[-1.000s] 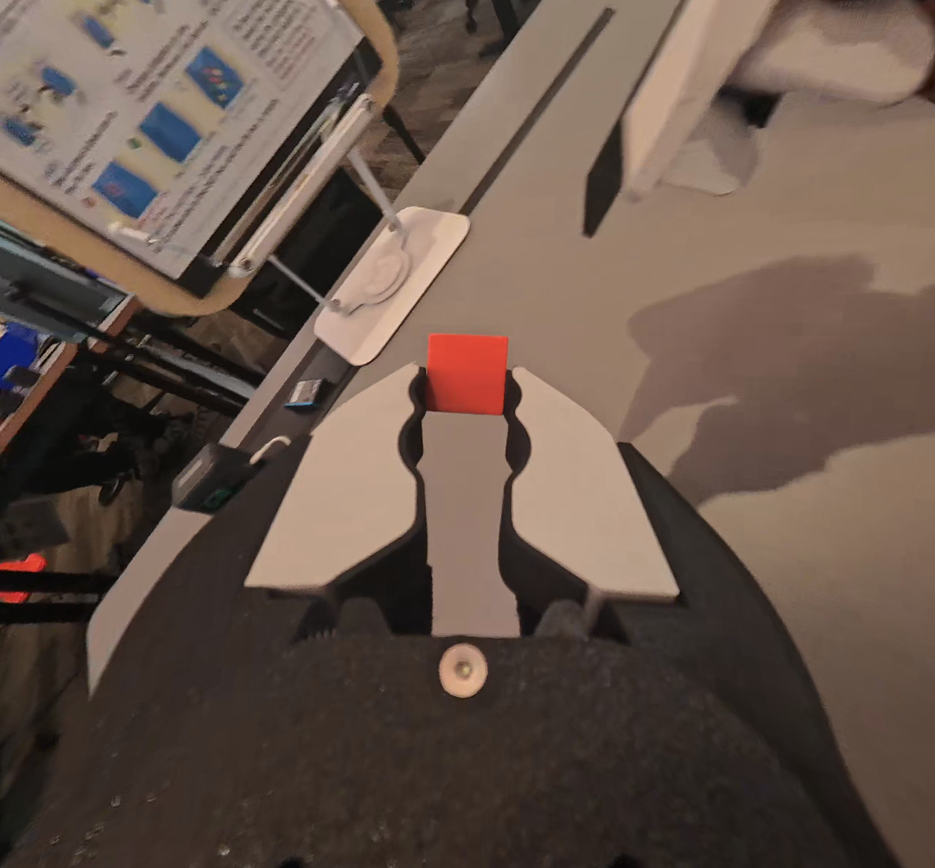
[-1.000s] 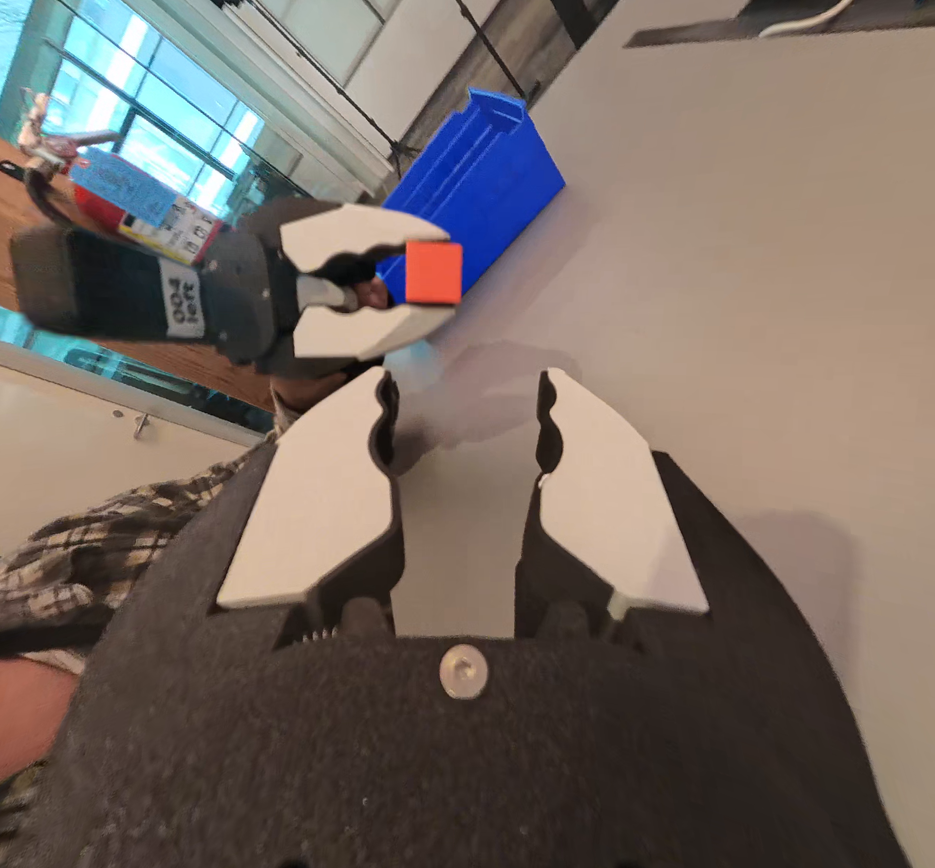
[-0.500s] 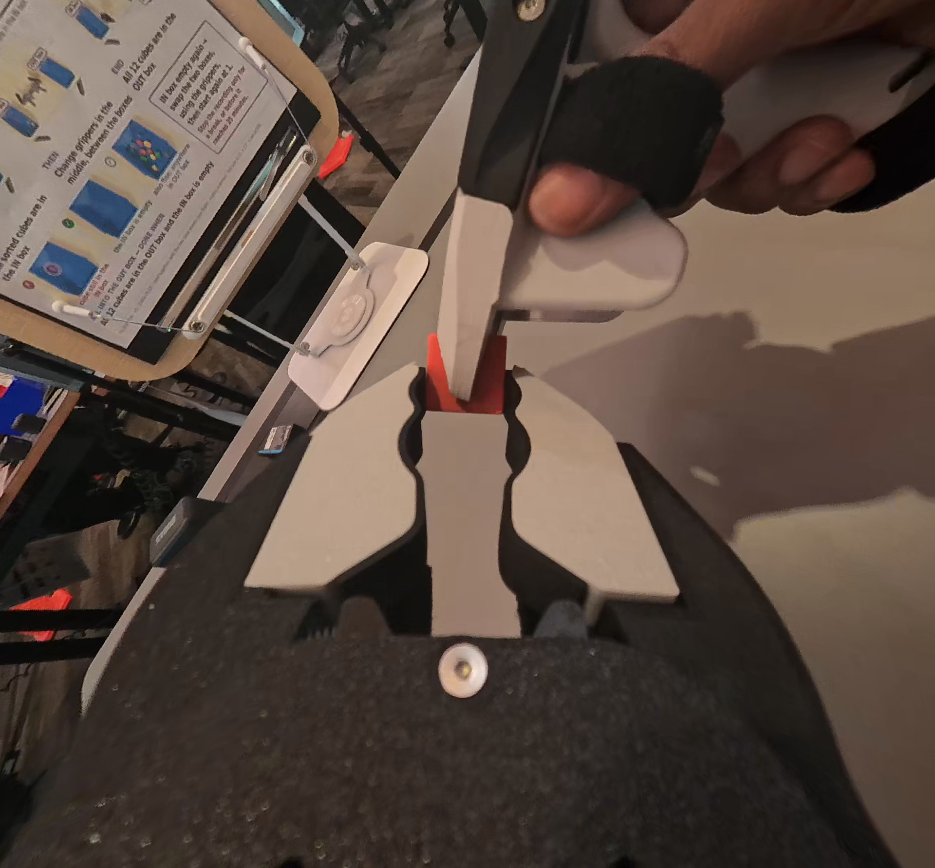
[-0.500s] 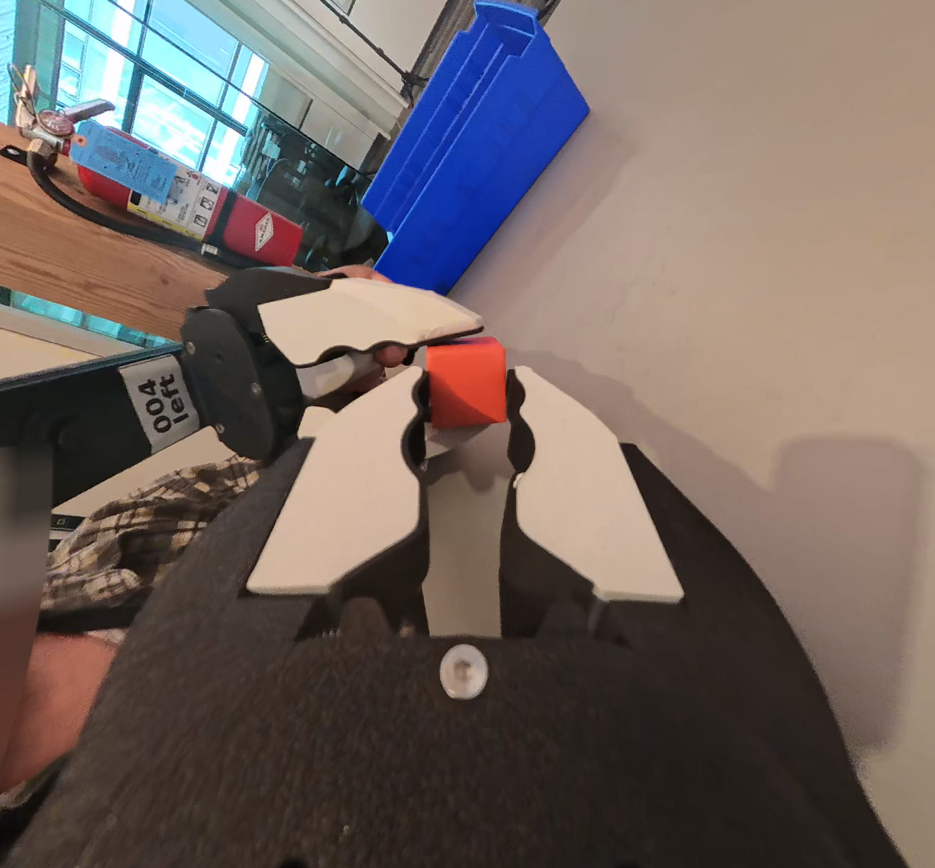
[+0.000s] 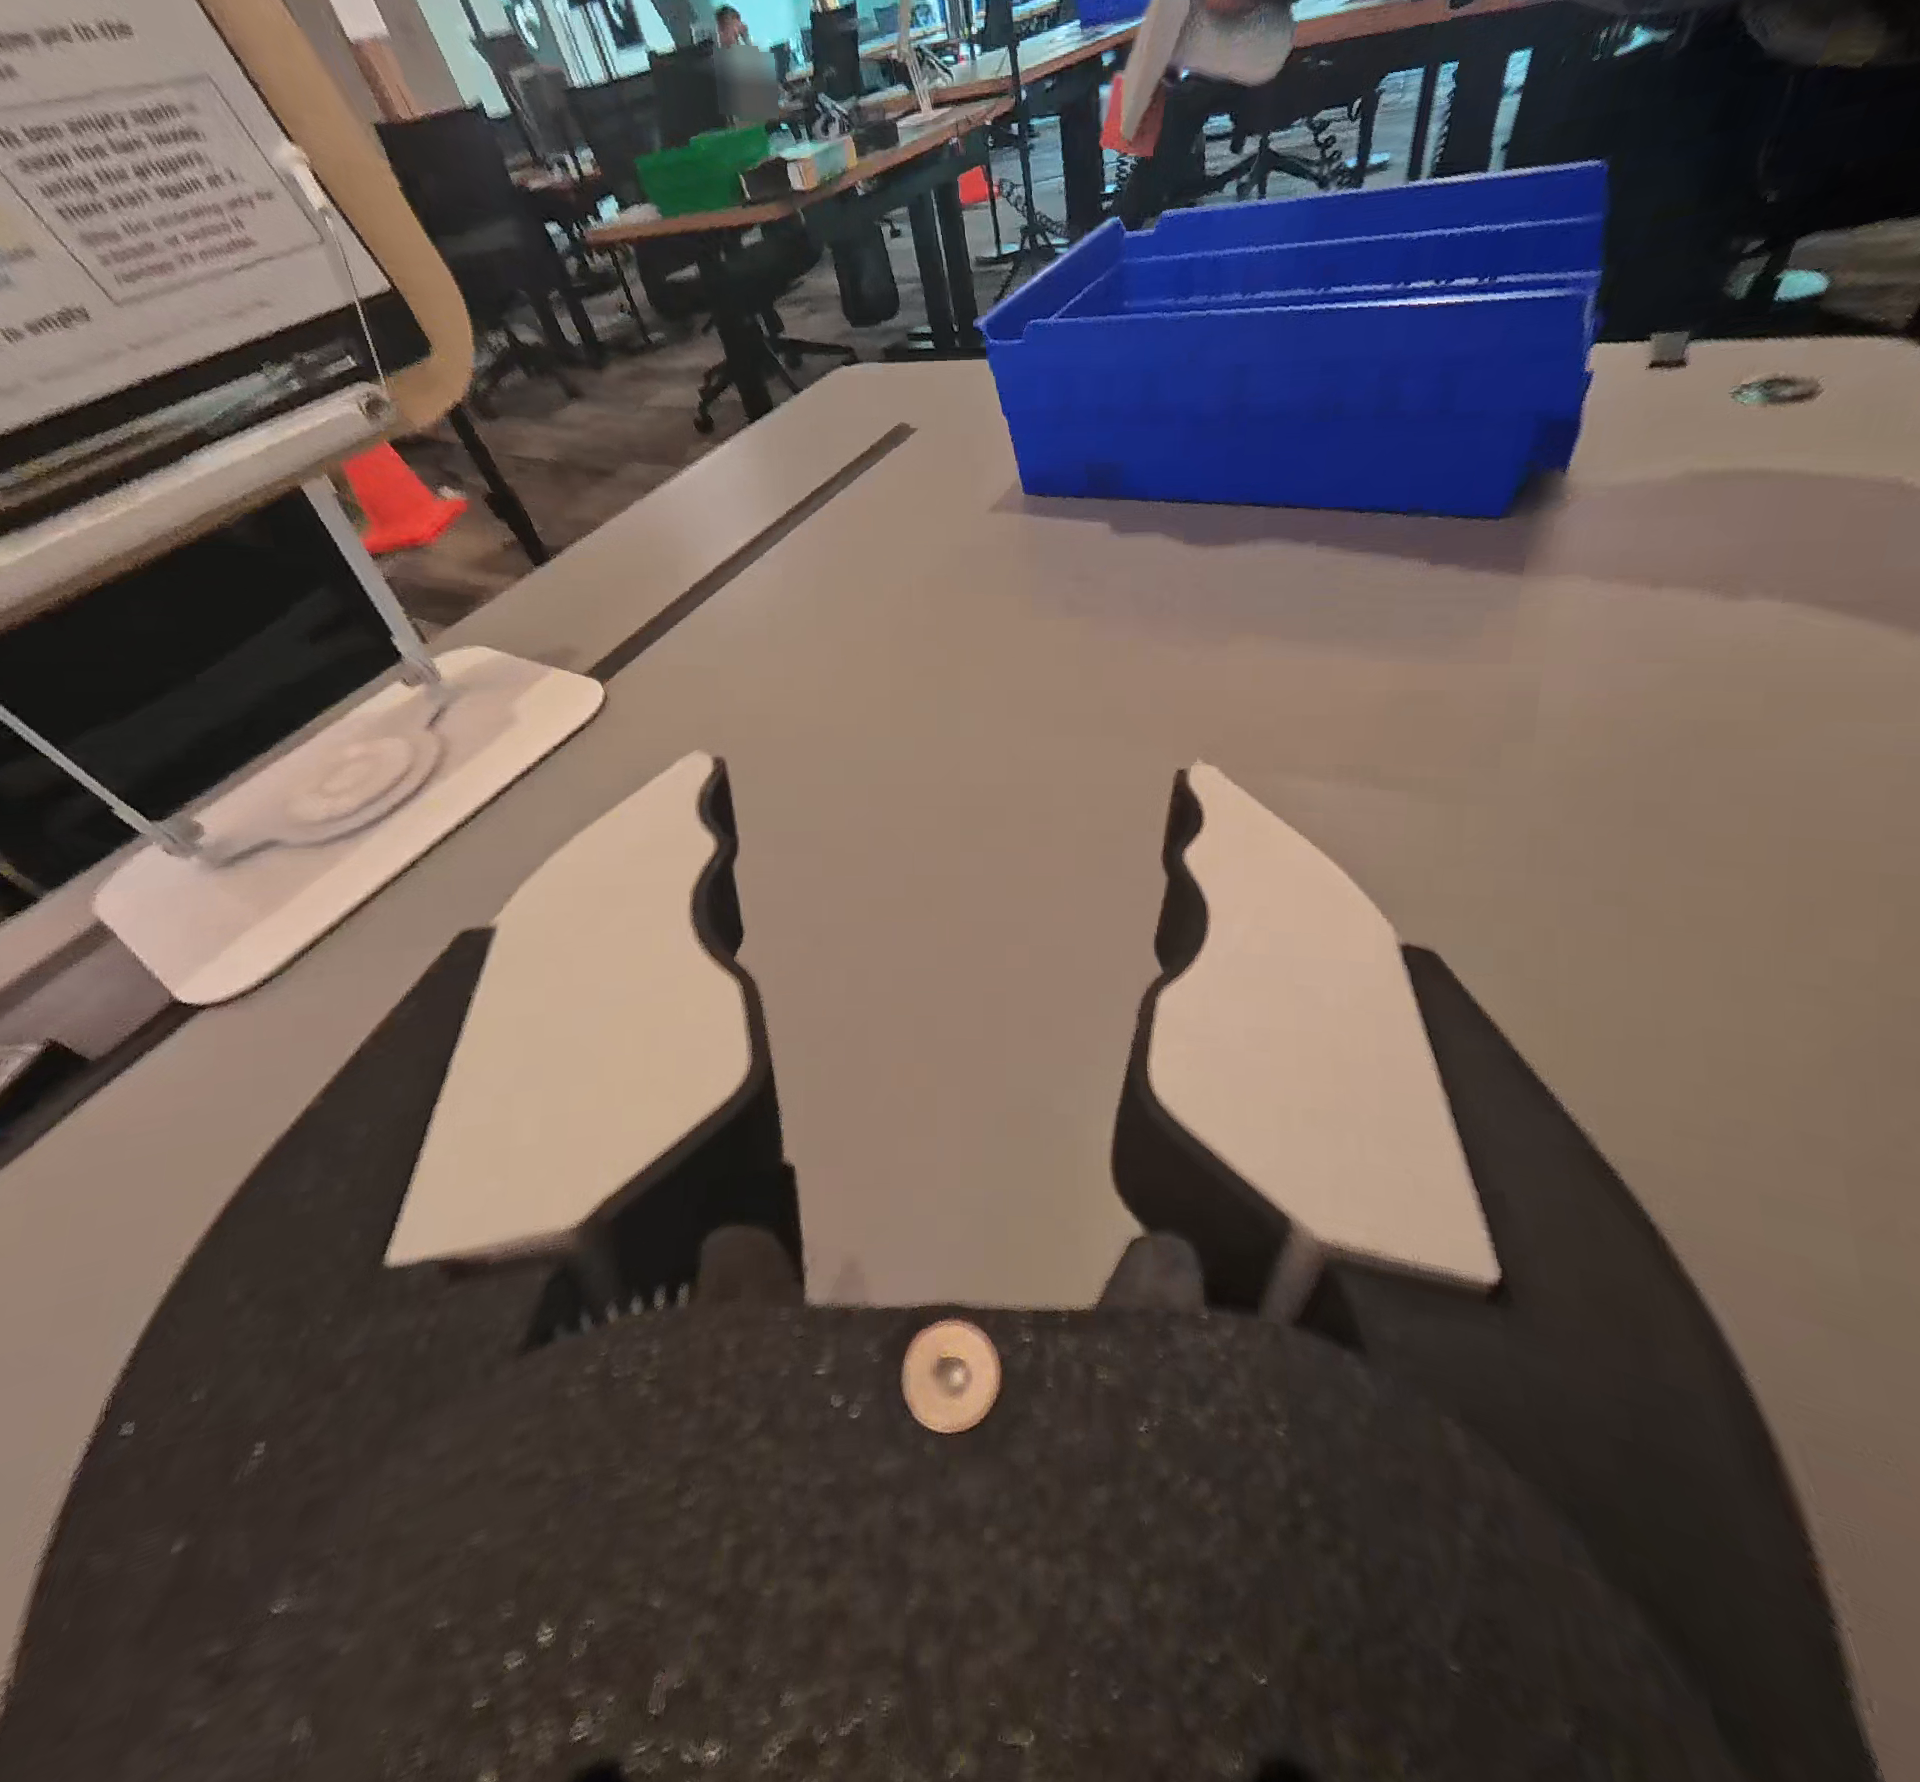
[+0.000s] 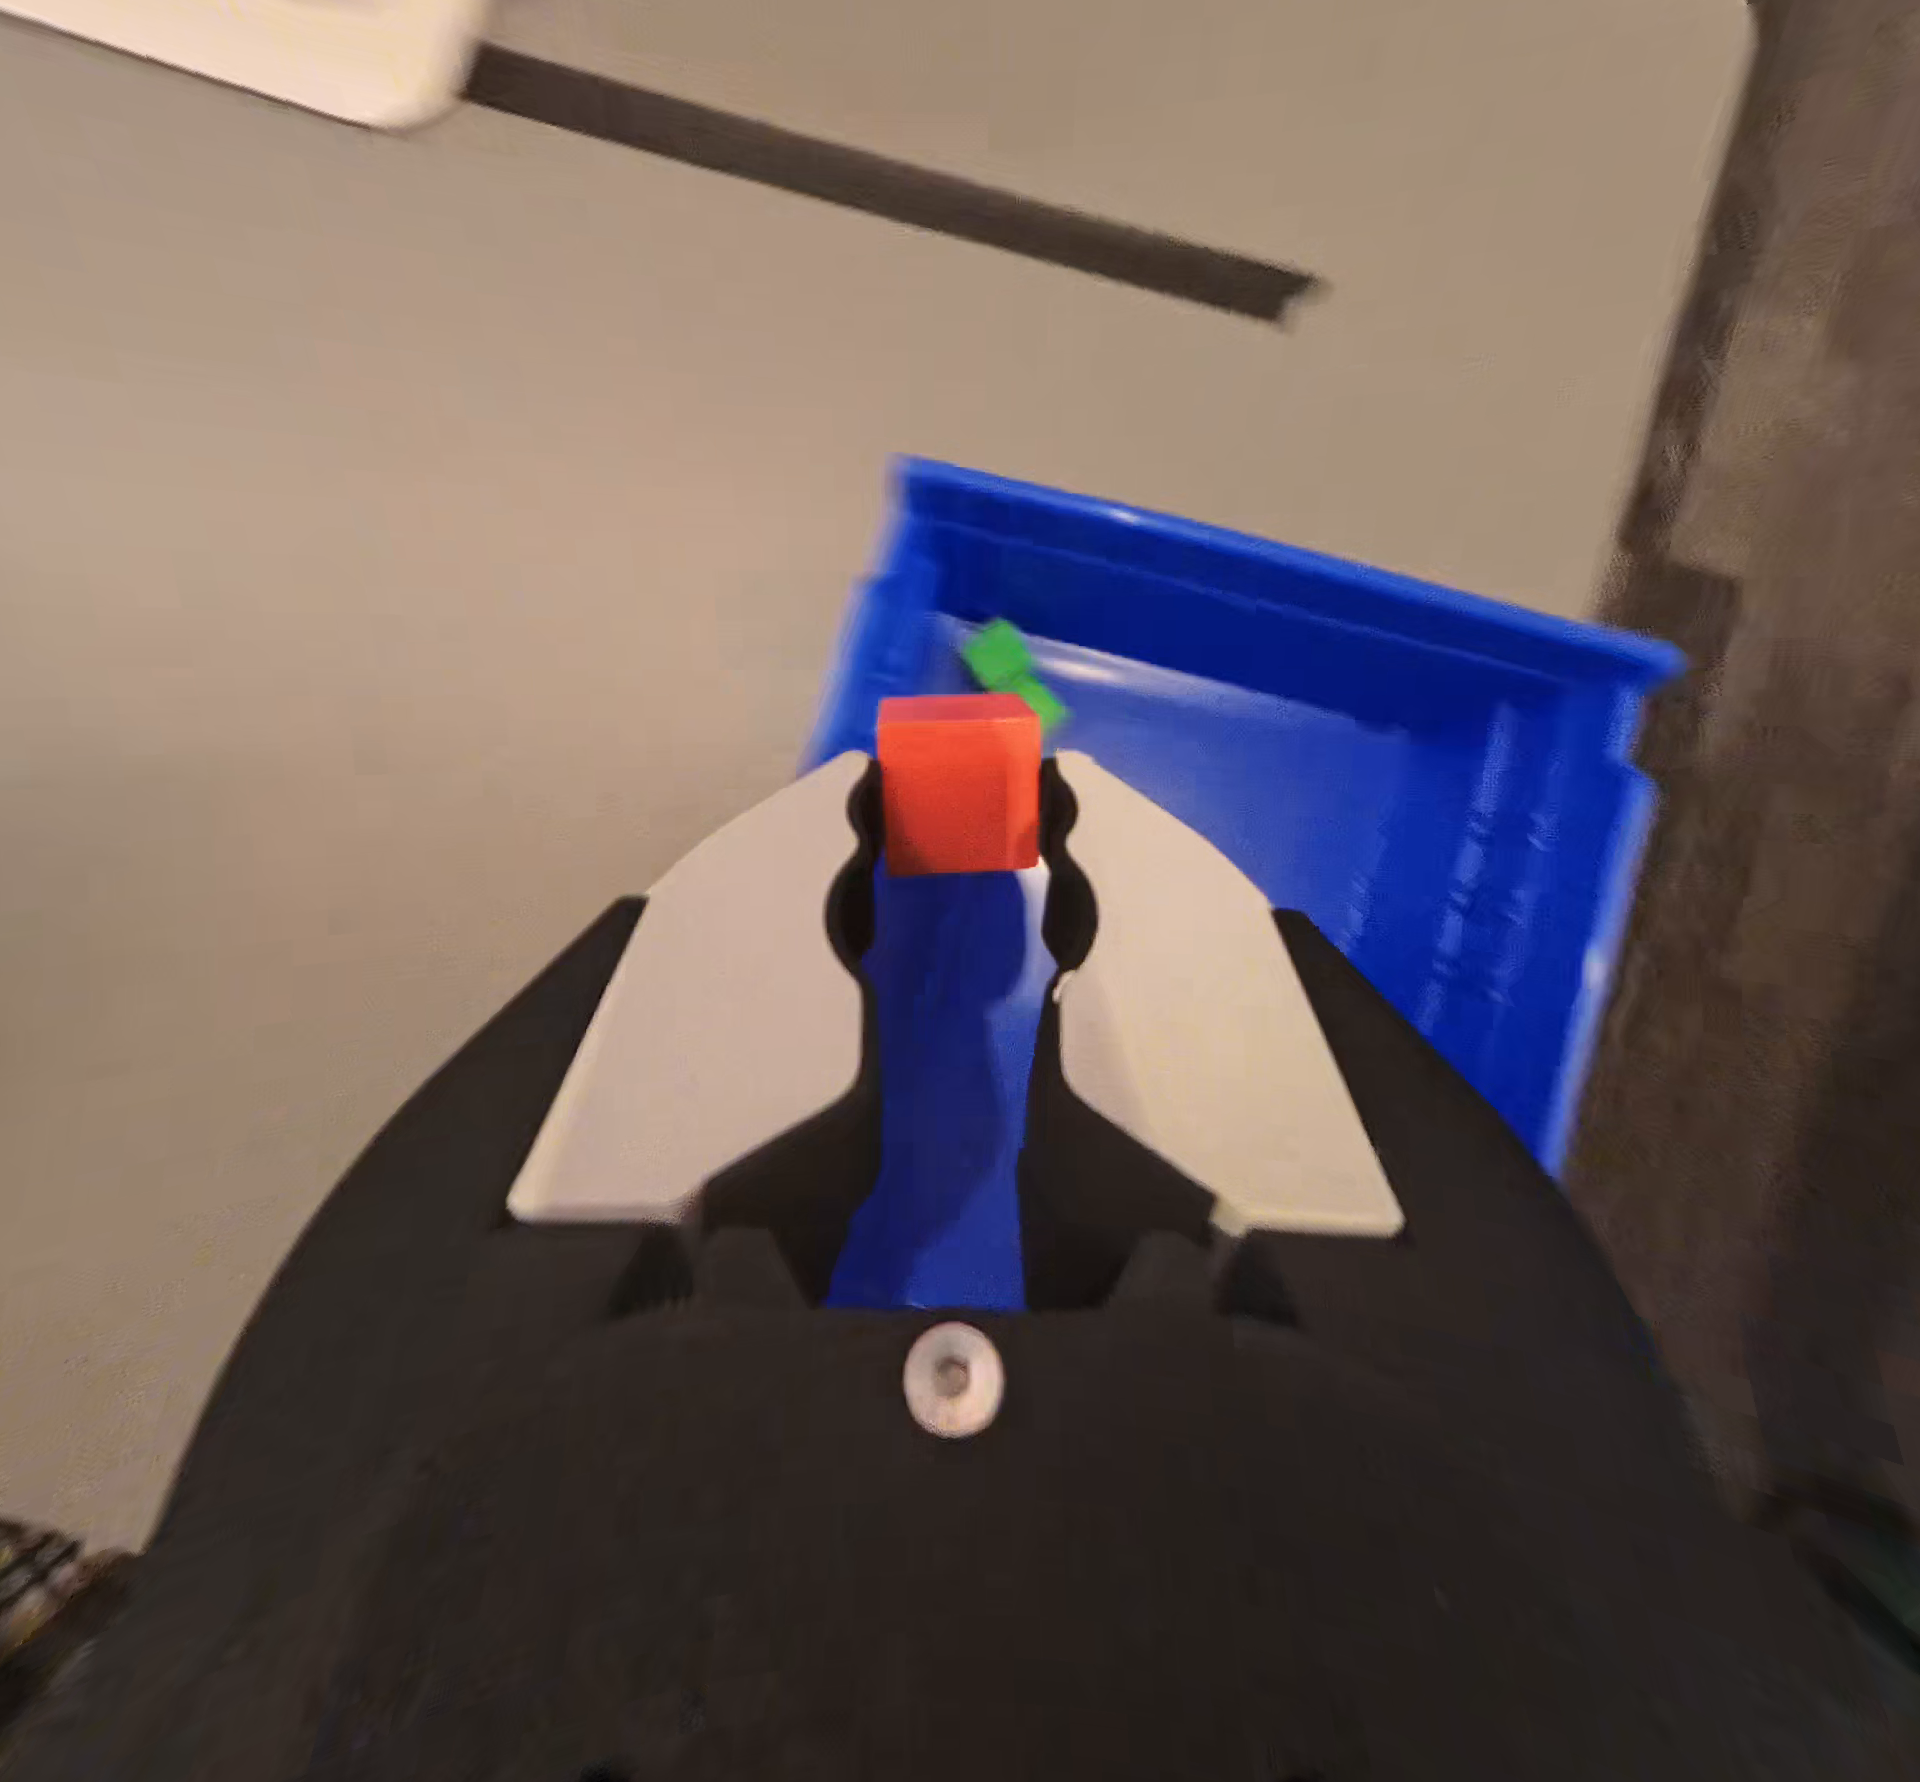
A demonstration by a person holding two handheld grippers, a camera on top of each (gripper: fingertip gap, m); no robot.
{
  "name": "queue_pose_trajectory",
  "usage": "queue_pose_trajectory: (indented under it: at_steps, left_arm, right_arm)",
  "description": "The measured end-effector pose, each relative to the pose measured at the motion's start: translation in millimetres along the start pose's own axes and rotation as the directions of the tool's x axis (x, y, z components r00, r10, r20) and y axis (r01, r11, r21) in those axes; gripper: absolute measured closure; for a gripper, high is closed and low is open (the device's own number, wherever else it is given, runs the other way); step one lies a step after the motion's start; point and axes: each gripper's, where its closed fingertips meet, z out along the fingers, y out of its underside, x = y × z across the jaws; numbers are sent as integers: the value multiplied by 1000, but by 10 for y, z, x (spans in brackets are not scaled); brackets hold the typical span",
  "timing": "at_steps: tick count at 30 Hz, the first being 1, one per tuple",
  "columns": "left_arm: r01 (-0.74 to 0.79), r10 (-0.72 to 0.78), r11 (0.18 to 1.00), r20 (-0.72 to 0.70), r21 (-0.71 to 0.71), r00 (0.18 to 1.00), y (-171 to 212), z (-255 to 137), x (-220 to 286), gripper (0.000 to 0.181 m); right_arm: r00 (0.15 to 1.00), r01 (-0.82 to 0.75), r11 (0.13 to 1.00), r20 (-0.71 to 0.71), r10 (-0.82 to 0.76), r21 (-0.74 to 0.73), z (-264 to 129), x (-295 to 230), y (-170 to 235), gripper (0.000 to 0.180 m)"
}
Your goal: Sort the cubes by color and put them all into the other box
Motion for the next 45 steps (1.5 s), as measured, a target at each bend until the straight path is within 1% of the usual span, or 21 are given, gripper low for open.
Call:
queue_pose_trajectory:
  at_steps: [2,4,6,8,13,21,24,25,26,28,29,31,33,36,38,40,43,45]
  left_arm:
    - [-61,61,998,27,7,998,2,8,-2,107]
    - [-105,105,994,30,14,994,9,19,14,113]
    - [-133,132,991,36,4,991,51,40,9,118]
    - [-134,134,991,31,-15,990,115,72,4,118]
    - [-120,120,992,-3,-49,993,219,121,34,120]
    - [-144,144,988,-10,-62,990,243,125,51,123]
    - [-140,140,988,-7,-61,990,242,117,36,123]
    - [-136,136,989,-6,-58,991,239,114,32,123]
    - [-130,130,990,-5,-54,991,234,110,30,123]
    - [-119,119,992,-9,-50,993,227,108,32,123]
    - [-114,113,992,-11,-48,993,224,108,37,123]
    - [-108,107,993,-18,-45,994,219,113,54,123]
    - [-112,111,992,-22,-50,994,216,114,73,122]
    - [-132,131,990,-12,-40,991,170,98,82,122]
    - [-131,130,991,-9,-36,991,159,95,83,122]
    - [-127,127,991,-9,-40,992,170,95,80,122]
    - [-131,131,990,-3,-43,991,160,79,62,121]
    - [-127,127,991,0,-32,992,116,51,54,121]
  right_arm:
    - [996,-88,994,-34,86,-69,198,391,170,151]
    - [990,-141,981,-51,135,-131,428,602,326,151]
    - [987,-152,973,-84,139,-174,636,736,437,151]
    - [983,-160,964,-123,136,-213,806,846,529,151]
    - [968,-213,944,-187,169,-250,1066,1051,653,151]
    - [948,-234,938,-274,162,-254,1243,1290,718,151]
    - [940,-231,938,-306,148,-257,1152,1288,679,137]
    - [941,-219,938,-312,130,-270,1069,1262,647,132]
    - [943,-203,939,-315,111,-277,957,1221,591,132]
    - [949,-165,955,-303,85,-248,662,1077,380,132]
    - [956,-140,969,-283,78,-205,488,962,218,132]
    - [973,-70,994,-227,51,-78,118,648,-155,131]
    - [986,12,999,-168,-4,48,-215,248,-456,126]
    - [994,109,968,-54,-100,224,-495,-463,-673,118]
    - [986,143,932,36,-164,332,-501,-956,-663,115]
    - [970,144,896,120,-212,420,-380,-1400,-562,109]
    - [938,90,839,238,-253,537,-41,-1959,-365,107]
    - [915,35,813,309,-260,581,221,-2252,-241,106]
